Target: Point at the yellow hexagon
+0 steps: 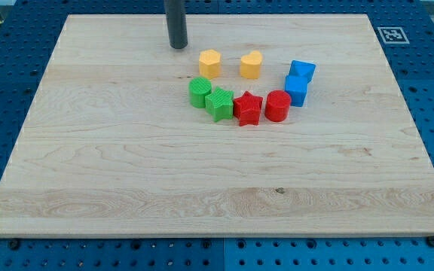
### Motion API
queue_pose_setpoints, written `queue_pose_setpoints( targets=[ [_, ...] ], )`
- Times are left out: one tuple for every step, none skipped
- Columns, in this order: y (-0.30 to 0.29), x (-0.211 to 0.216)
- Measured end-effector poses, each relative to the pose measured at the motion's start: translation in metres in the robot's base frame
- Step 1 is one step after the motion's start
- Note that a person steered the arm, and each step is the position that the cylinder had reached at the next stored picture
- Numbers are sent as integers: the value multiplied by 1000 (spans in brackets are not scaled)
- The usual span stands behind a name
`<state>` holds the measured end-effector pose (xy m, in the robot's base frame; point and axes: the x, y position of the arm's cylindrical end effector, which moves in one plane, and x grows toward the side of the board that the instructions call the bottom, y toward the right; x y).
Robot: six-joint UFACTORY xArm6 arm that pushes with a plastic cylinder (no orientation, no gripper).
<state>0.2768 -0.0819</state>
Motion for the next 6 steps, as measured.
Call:
queue_pose_setpoints(
  targets=[
    [-20, 4],
    [-20, 46],
    [-4, 68],
    [0, 68],
    [0, 68],
    [5, 68]
  ],
)
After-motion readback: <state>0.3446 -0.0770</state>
